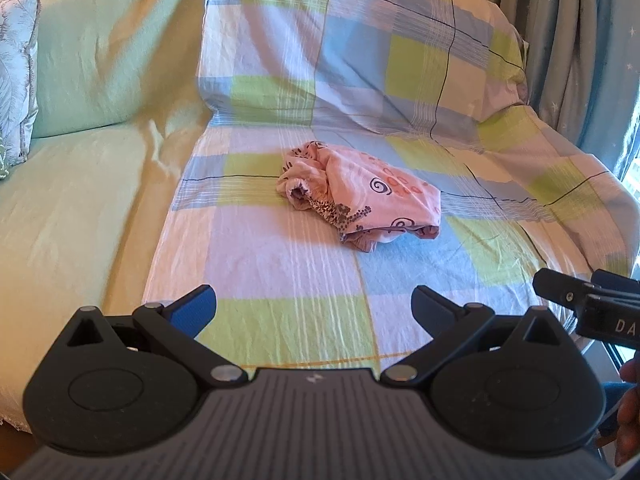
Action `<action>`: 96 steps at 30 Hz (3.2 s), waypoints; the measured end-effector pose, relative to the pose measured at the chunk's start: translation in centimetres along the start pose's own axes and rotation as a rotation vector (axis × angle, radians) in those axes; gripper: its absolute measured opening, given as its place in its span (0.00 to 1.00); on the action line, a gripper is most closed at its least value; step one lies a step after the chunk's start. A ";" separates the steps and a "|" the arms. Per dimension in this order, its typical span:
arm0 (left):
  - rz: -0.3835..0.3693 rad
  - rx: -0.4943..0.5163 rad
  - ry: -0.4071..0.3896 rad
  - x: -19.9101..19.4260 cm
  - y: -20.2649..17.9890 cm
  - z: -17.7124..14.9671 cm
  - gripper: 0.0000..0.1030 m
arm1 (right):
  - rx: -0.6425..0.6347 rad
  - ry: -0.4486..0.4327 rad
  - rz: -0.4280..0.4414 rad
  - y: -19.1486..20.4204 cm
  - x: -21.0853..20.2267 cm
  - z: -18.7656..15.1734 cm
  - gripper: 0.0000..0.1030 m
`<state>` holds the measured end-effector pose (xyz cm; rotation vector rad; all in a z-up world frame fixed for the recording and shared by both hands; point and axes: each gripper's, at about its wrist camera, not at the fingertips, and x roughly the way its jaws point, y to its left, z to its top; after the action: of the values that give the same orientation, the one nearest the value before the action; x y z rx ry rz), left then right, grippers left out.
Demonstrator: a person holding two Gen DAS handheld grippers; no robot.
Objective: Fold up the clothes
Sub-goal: 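Move both grippers toward the crumpled pink shirt on the sofa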
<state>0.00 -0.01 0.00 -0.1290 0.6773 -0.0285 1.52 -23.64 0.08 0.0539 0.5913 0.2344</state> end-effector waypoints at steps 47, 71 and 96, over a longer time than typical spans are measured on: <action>0.030 0.088 -0.054 2.7 1.1 -4.1 0.99 | -0.072 0.035 -0.068 -0.3 4.3 -3.3 1.00; 0.044 0.104 -0.039 2.9 0.8 -4.1 0.99 | -0.076 0.053 -0.069 -0.2 4.6 -3.3 1.00; 0.053 0.107 -0.033 2.9 0.7 -4.1 0.99 | -0.074 0.055 -0.067 -0.3 4.7 -3.3 1.00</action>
<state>-0.29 0.08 -5.05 -0.0087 0.6446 -0.0117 3.52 -22.94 -5.20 -0.0438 0.6373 0.1934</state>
